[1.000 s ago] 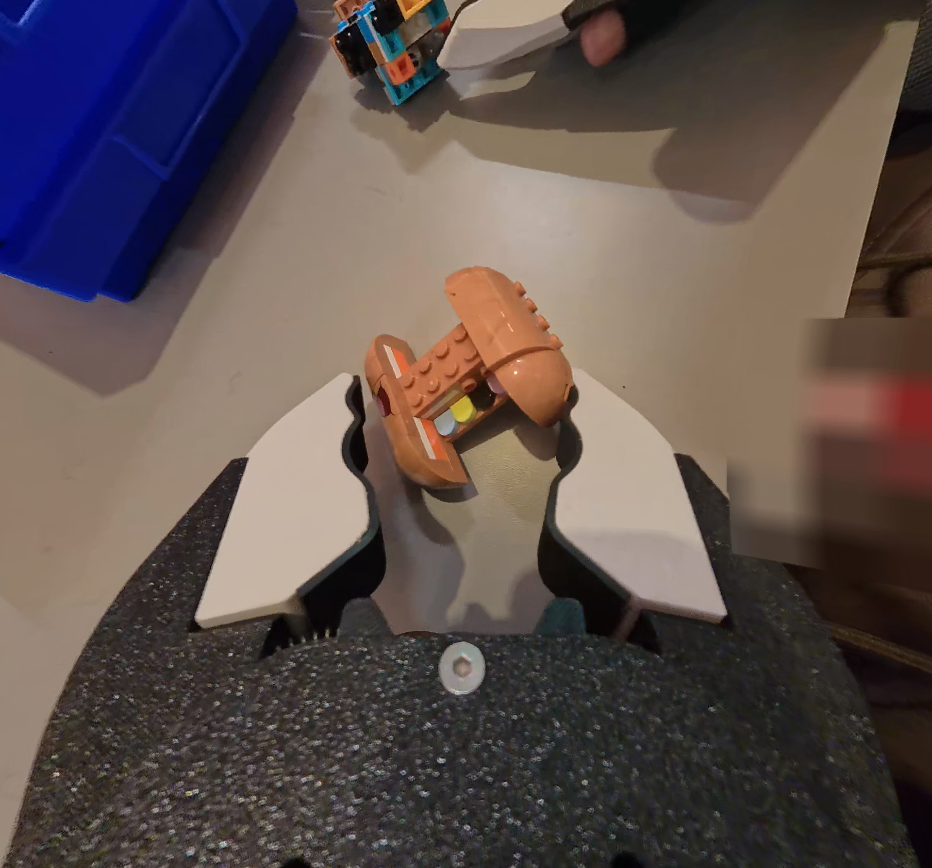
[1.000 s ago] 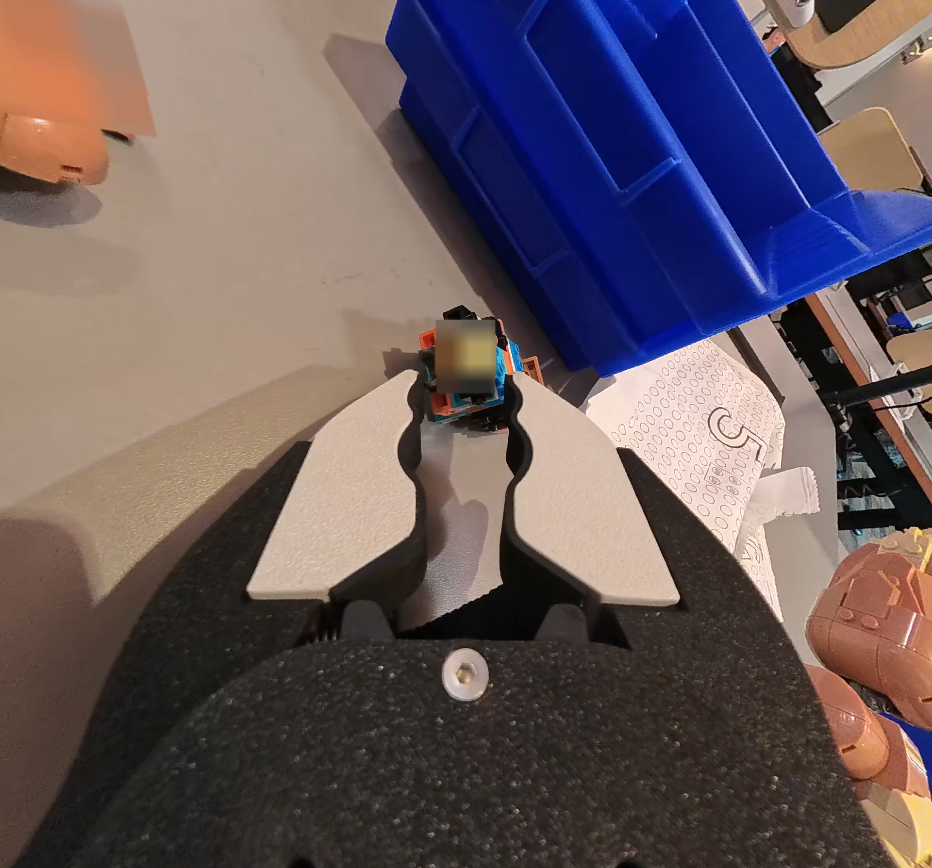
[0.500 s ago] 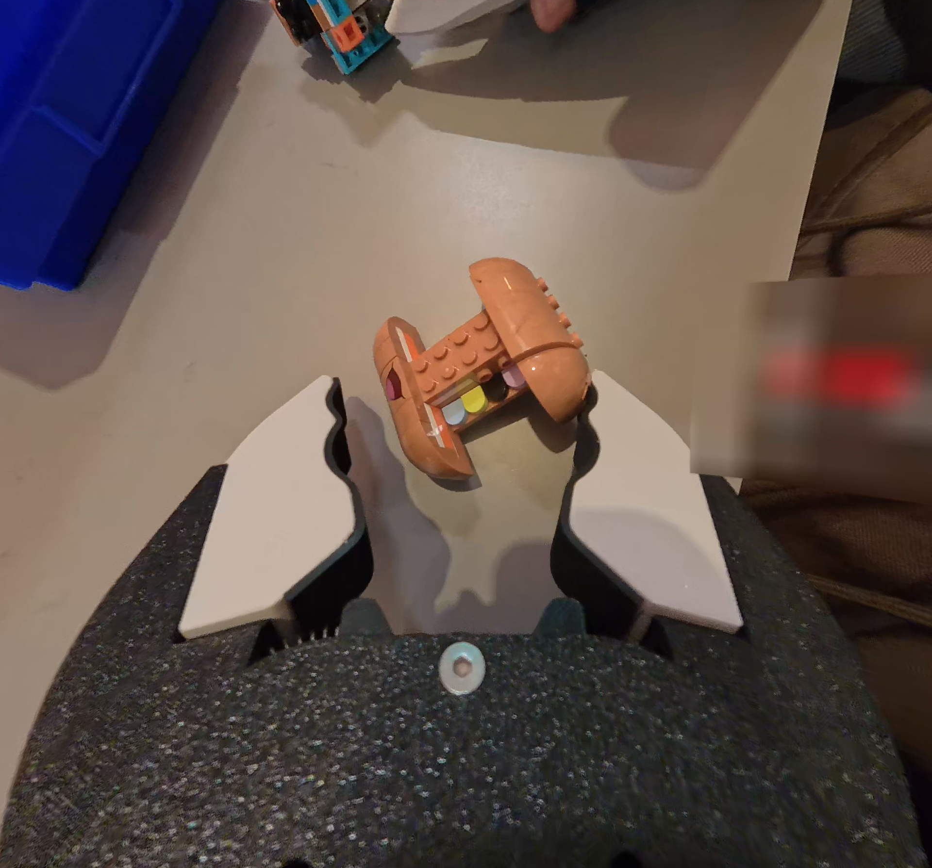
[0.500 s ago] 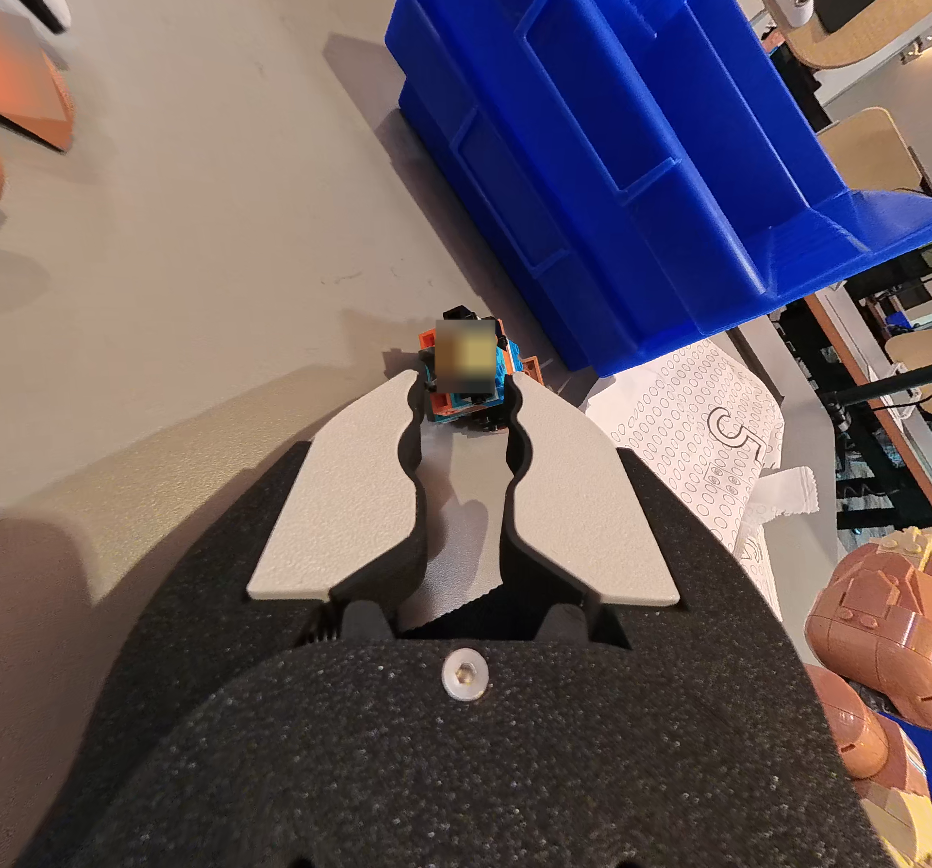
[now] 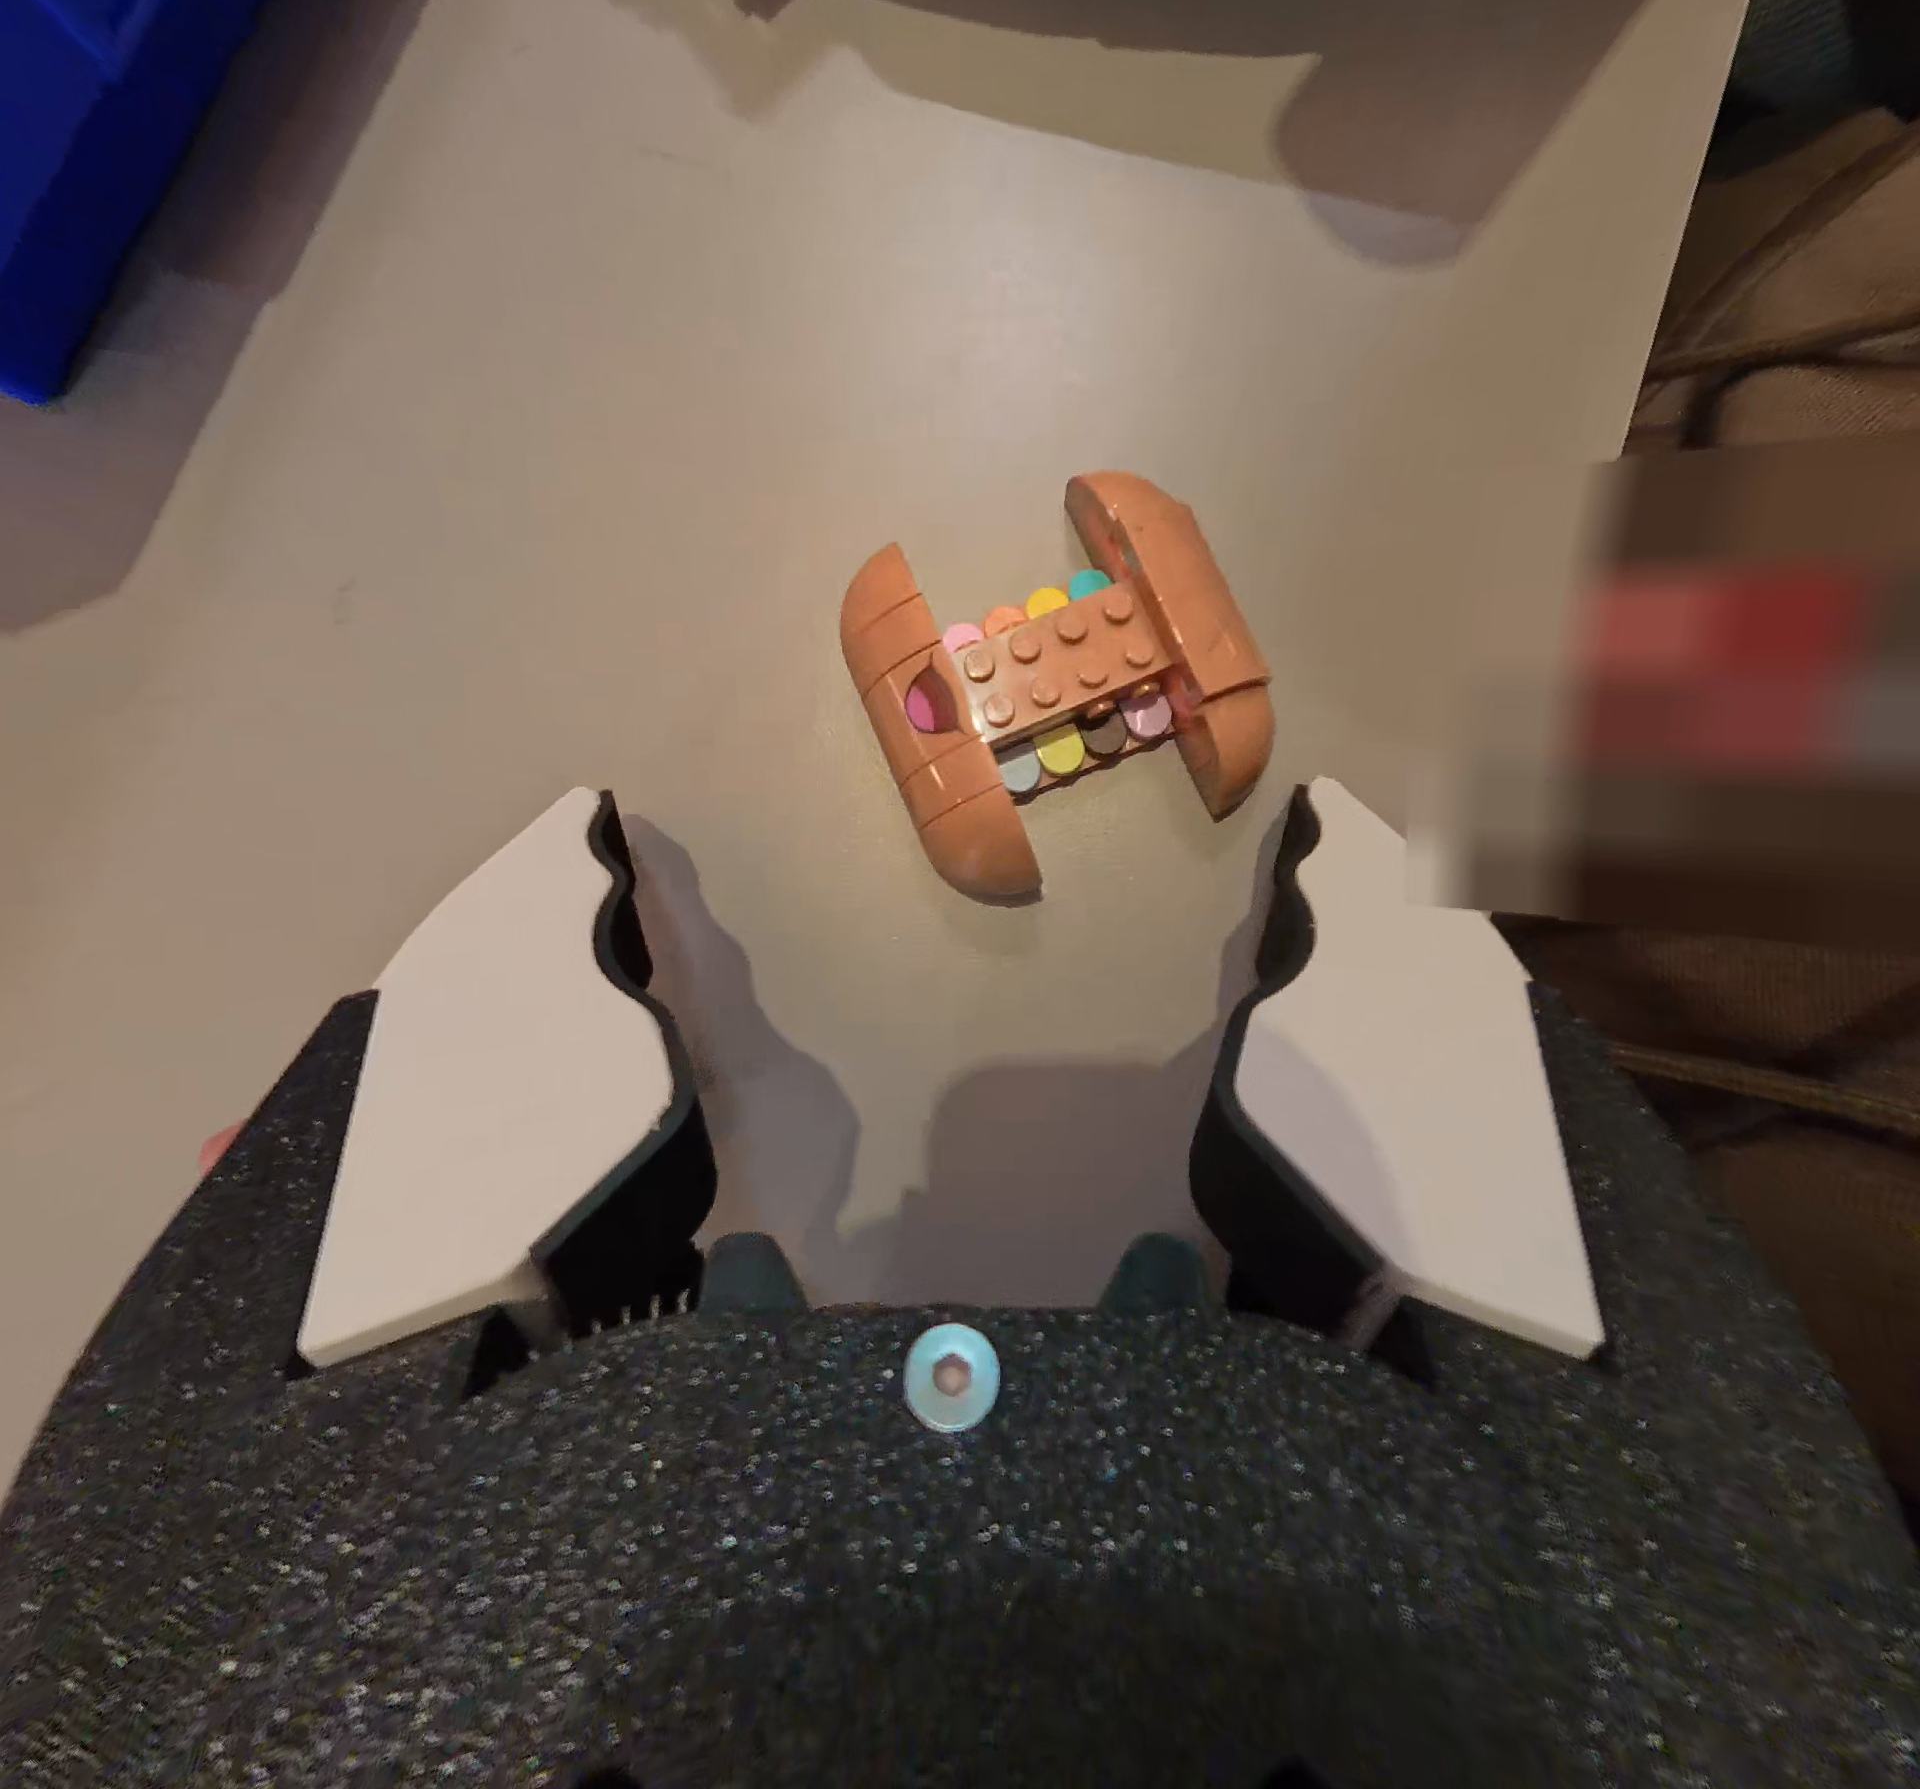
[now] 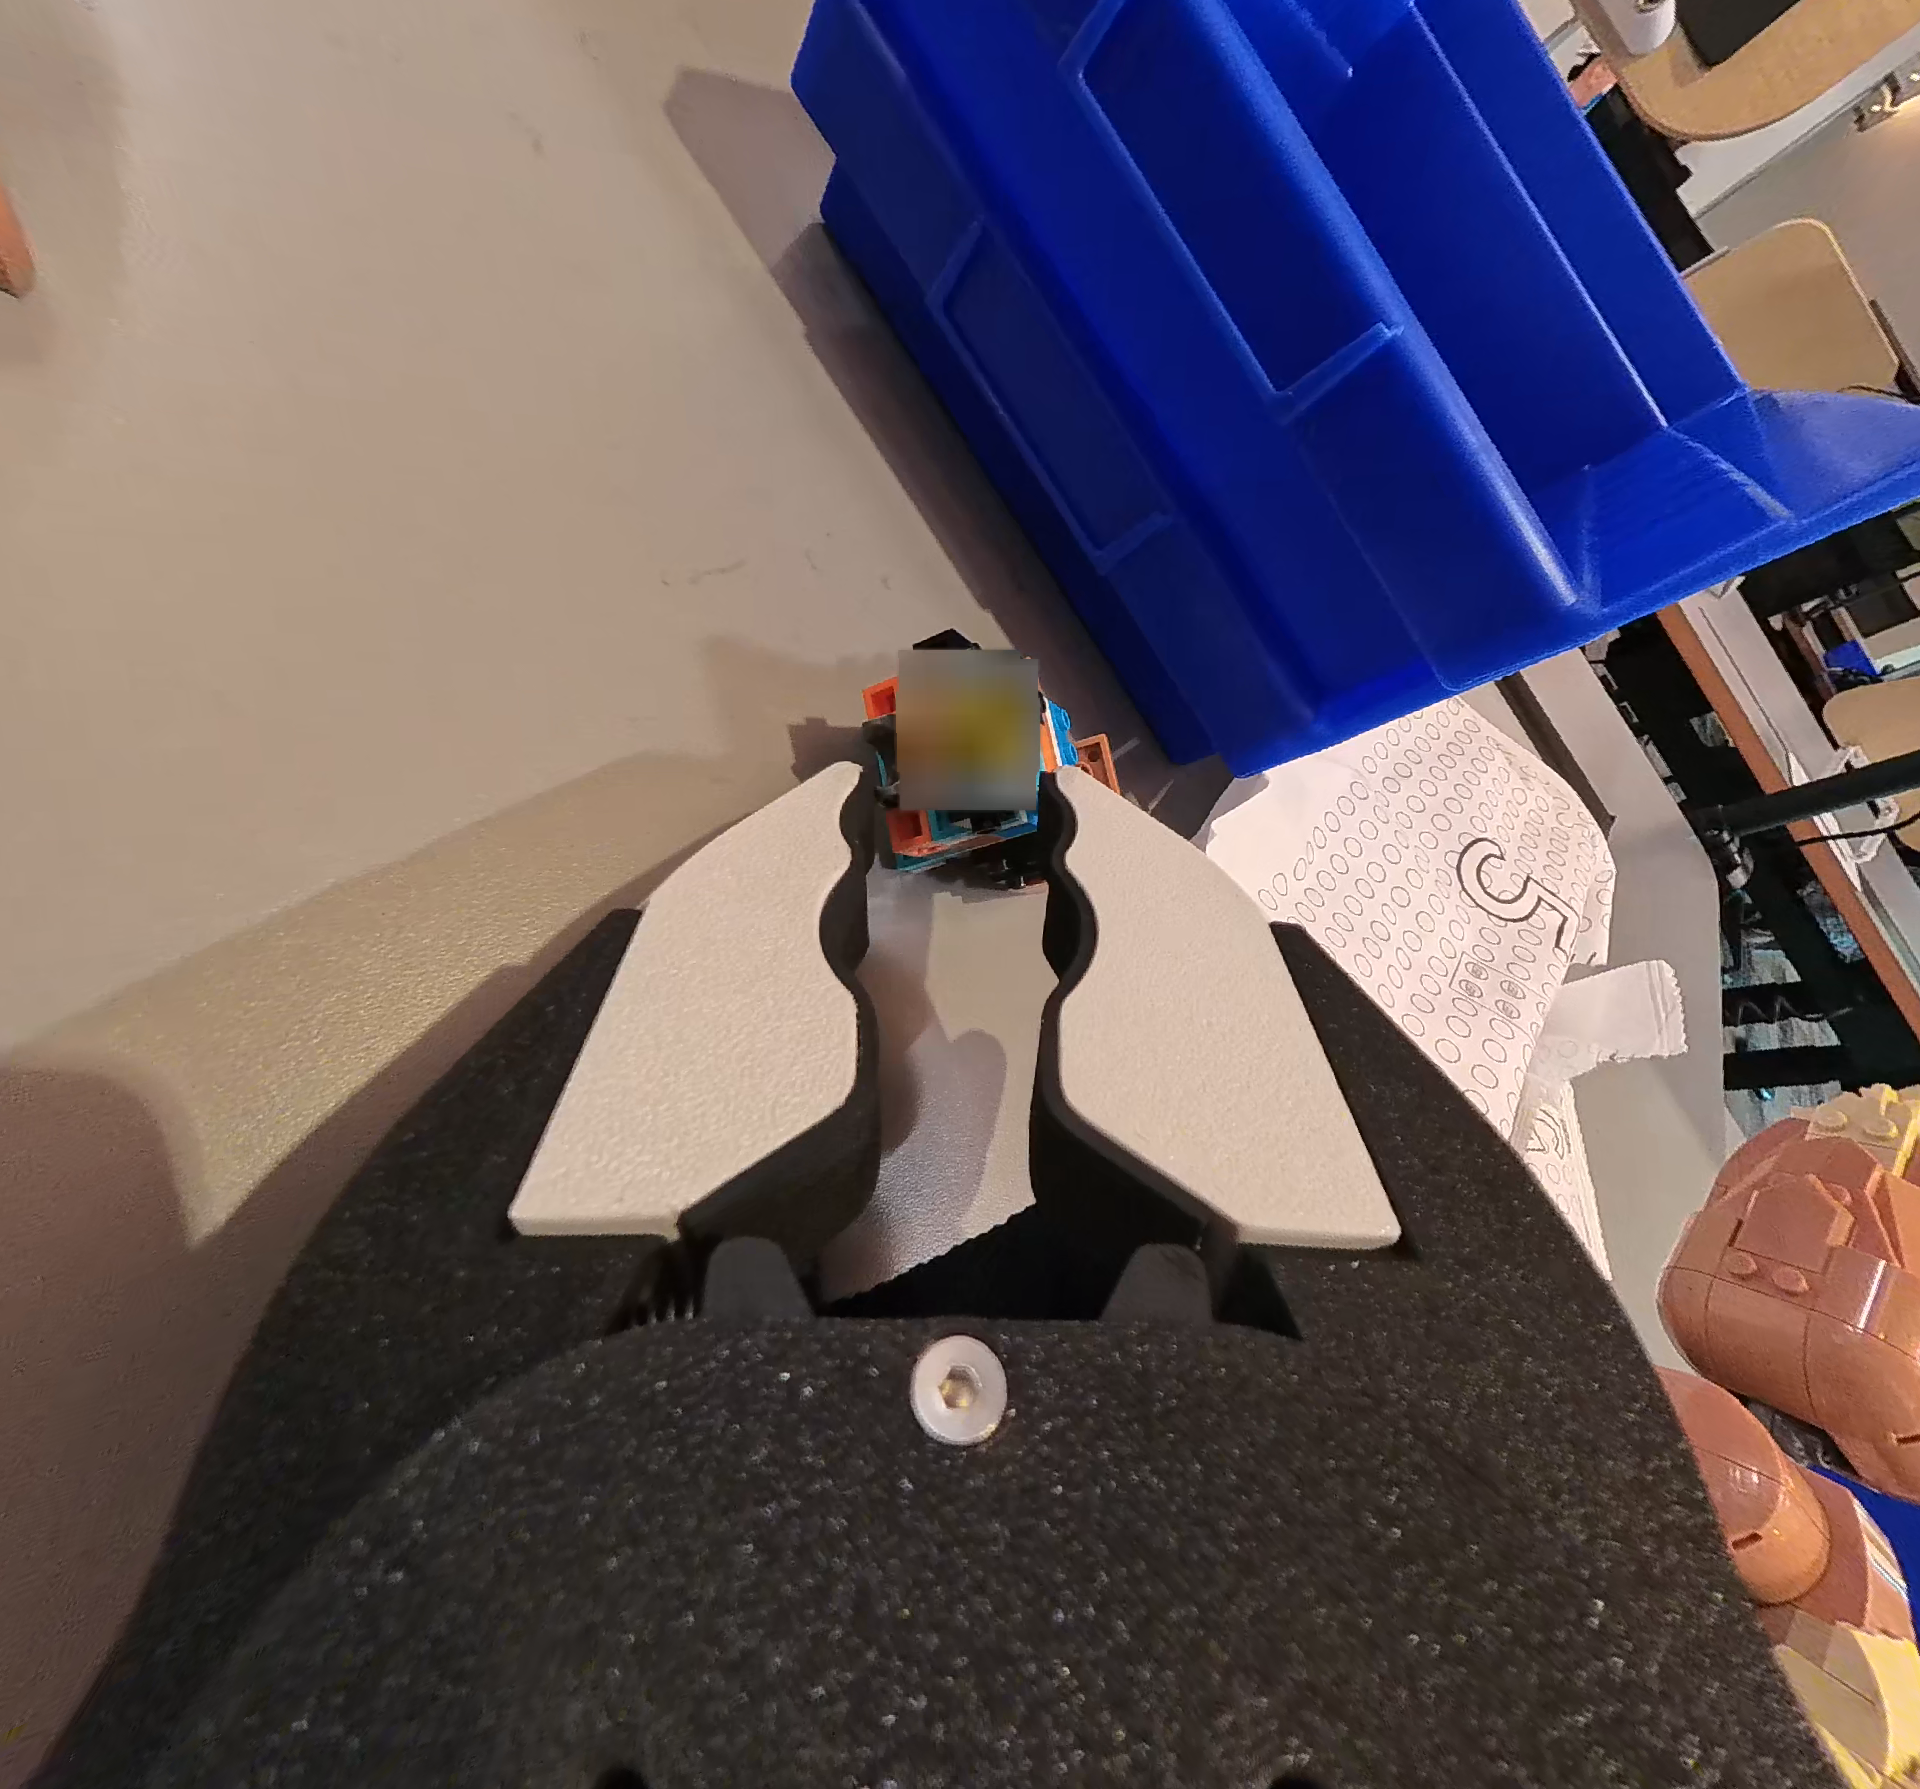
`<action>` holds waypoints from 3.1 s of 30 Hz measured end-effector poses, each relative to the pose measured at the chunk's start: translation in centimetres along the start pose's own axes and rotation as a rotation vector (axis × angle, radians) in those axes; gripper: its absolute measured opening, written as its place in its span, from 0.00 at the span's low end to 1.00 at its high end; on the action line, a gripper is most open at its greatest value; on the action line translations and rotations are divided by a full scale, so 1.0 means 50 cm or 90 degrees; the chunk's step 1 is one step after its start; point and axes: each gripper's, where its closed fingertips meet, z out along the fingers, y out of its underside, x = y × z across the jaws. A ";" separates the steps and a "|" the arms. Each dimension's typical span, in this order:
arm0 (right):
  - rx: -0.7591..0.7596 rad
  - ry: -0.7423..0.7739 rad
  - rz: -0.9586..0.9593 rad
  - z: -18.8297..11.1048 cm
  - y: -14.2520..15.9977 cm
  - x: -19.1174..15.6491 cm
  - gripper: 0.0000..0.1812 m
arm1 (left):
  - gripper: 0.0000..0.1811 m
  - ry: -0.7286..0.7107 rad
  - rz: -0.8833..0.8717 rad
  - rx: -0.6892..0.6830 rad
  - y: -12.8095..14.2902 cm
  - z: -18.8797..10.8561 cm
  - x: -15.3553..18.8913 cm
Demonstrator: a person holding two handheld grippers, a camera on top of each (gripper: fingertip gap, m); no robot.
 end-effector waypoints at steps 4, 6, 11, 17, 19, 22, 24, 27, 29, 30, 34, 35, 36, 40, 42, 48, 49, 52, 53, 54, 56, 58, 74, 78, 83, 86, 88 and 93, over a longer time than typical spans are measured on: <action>-0.001 0.002 0.001 0.001 0.000 0.001 0.17 | 0.62 0.020 -0.011 0.017 -0.010 -0.001 0.016; -0.002 0.002 0.001 0.001 0.000 0.001 0.16 | 0.59 0.034 -0.009 0.023 -0.020 0.002 0.029; -0.001 0.003 0.000 0.000 0.000 0.001 0.16 | 0.45 0.024 -0.018 0.007 -0.029 0.019 0.033; -0.001 0.003 -0.001 0.000 0.000 0.001 0.16 | 0.41 -0.075 -0.088 0.027 -0.031 0.020 -0.042; -0.001 0.003 0.000 0.000 0.000 0.001 0.16 | 0.40 -0.136 -0.134 0.043 -0.025 0.015 -0.089; -0.002 0.005 0.000 0.001 0.000 0.002 0.16 | 0.40 -0.207 -0.185 0.058 -0.015 -0.001 -0.140; -0.003 0.005 0.001 0.001 0.001 0.002 0.16 | 0.40 -0.209 -0.203 0.081 -0.019 -0.009 -0.147; -0.003 0.005 0.000 0.001 0.001 0.002 0.16 | 0.40 -0.227 -0.221 0.108 -0.023 -0.020 -0.160; -0.002 0.006 -0.001 0.001 0.001 0.001 0.16 | 0.40 -0.254 -0.228 0.127 -0.025 -0.030 -0.173; -0.002 0.006 -0.002 0.001 0.000 0.001 0.16 | 0.40 -0.270 -0.229 0.138 -0.027 -0.036 -0.181; -0.002 0.007 -0.003 0.001 0.000 0.001 0.16 | 0.39 -0.315 -0.234 0.168 -0.030 -0.054 -0.201; -0.002 0.007 -0.003 0.001 0.000 0.001 0.16 | 0.39 -0.314 -0.235 0.165 -0.029 -0.053 -0.202; -0.002 0.006 -0.003 0.001 0.000 0.001 0.16 | 0.39 -0.312 -0.234 0.162 -0.029 -0.052 -0.202; -0.001 0.006 -0.003 0.001 0.000 0.001 0.16 | 0.39 -0.362 -0.188 0.190 -0.047 -0.072 -0.205; -0.001 0.006 -0.003 0.001 0.000 0.001 0.16 | 0.38 -0.367 -0.191 0.170 -0.043 -0.071 -0.204; 0.000 0.006 -0.005 0.000 0.000 0.000 0.16 | 0.14 -0.345 -0.172 0.175 -0.045 -0.076 -0.192; 0.000 0.006 -0.005 0.001 0.000 0.000 0.16 | 0.15 -0.333 -0.173 0.164 -0.042 -0.072 -0.189; 0.000 0.007 -0.005 0.001 0.000 0.000 0.16 | 0.20 -0.332 -0.175 0.138 -0.029 -0.066 -0.192; 0.000 0.006 -0.005 0.001 0.000 0.000 0.16 | 0.21 -0.326 -0.177 0.145 -0.030 -0.066 -0.191; 0.000 0.006 -0.005 0.001 0.000 0.000 0.16 | 0.21 -0.315 -0.180 0.151 -0.032 -0.064 -0.188; 0.000 0.007 -0.005 0.001 0.000 0.000 0.16 | 0.22 -0.295 -0.179 0.155 -0.035 -0.062 -0.181; -0.001 0.007 -0.005 0.001 0.000 0.001 0.16 | 0.25 -0.260 -0.164 0.149 -0.037 -0.055 -0.166; 0.033 -0.009 -0.003 -0.018 -0.010 0.009 0.19 | 0.36 -0.263 -0.111 0.002 -0.025 0.007 -0.190; 0.009 -0.020 -0.048 -0.014 -0.005 0.013 0.19 | 0.36 -0.305 -0.154 -0.046 0.021 -0.029 -0.255; -0.047 -0.080 -0.119 0.001 0.016 0.001 0.18 | 0.37 -0.313 -0.104 0.015 -0.038 -0.076 -0.253; -0.058 -0.095 -0.151 0.013 0.015 0.003 0.17 | 0.37 -0.263 -0.029 0.057 -0.109 -0.075 -0.217; -0.057 -0.111 -0.154 0.017 0.009 0.001 0.16 | 0.37 -0.217 0.028 0.066 -0.148 -0.059 -0.188; -0.020 -0.154 -0.134 0.014 -0.022 -0.012 0.16 | 0.38 -0.094 0.147 0.085 -0.224 0.003 -0.140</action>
